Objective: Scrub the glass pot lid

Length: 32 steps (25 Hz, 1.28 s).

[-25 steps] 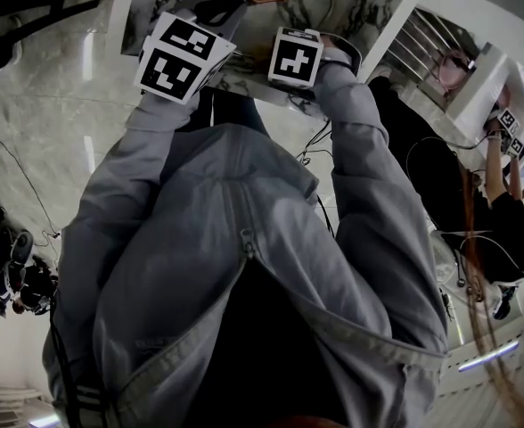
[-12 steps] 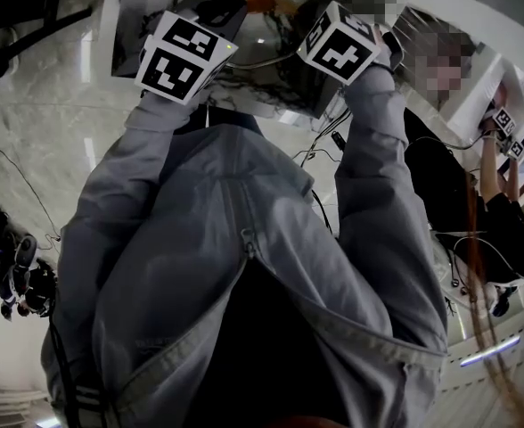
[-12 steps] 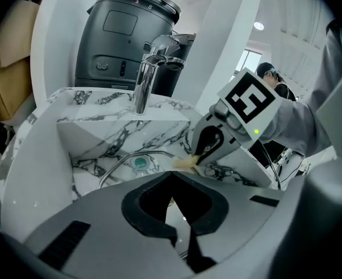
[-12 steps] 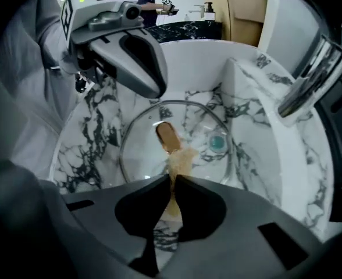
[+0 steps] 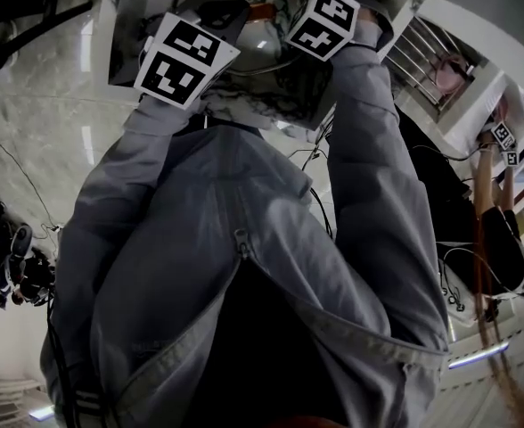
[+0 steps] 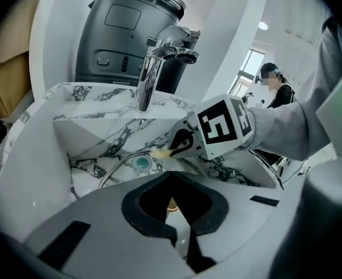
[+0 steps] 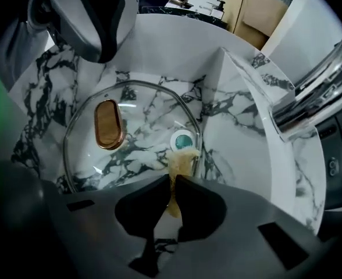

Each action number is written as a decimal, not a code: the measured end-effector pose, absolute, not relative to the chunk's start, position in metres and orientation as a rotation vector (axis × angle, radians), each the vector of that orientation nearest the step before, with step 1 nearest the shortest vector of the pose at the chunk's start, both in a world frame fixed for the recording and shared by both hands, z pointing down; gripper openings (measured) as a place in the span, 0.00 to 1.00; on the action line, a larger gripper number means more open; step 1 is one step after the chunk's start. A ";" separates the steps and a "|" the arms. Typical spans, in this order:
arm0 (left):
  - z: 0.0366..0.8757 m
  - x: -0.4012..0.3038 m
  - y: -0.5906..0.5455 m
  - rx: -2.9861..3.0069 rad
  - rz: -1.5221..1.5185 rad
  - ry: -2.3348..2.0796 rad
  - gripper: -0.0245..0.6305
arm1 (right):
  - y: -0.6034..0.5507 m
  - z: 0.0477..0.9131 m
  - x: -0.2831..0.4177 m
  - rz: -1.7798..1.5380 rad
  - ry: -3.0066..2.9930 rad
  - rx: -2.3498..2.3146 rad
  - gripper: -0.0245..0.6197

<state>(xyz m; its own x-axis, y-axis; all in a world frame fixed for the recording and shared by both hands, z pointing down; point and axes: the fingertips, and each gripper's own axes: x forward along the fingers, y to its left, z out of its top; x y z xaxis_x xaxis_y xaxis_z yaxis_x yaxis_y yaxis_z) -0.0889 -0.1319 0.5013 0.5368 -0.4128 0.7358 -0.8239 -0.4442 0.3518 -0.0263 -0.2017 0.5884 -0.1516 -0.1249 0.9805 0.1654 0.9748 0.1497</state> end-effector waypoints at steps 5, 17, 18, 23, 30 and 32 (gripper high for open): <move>0.504 -0.087 -0.135 2.064 0.745 -0.991 0.06 | -0.213 0.608 -0.027 -0.306 -1.660 -0.041 0.11; 0.500 -0.081 -0.129 2.077 0.735 -0.991 0.06 | -0.166 0.608 -0.007 -0.282 -1.539 -0.225 0.11; 0.499 -0.081 -0.128 2.078 0.734 -0.991 0.06 | -0.159 0.608 -0.005 -0.290 -1.521 -0.239 0.11; 0.495 -0.079 -0.121 2.090 0.727 -0.987 0.06 | -0.125 0.604 0.004 -0.305 -1.463 -0.284 0.11; 0.487 -0.080 -0.109 2.105 0.710 -1.002 0.06 | -0.067 0.602 0.015 -0.217 -1.423 -0.358 0.11; 0.483 -0.080 -0.105 2.111 0.704 -1.011 0.06 | -0.051 0.602 0.019 -0.181 -1.403 -0.387 0.11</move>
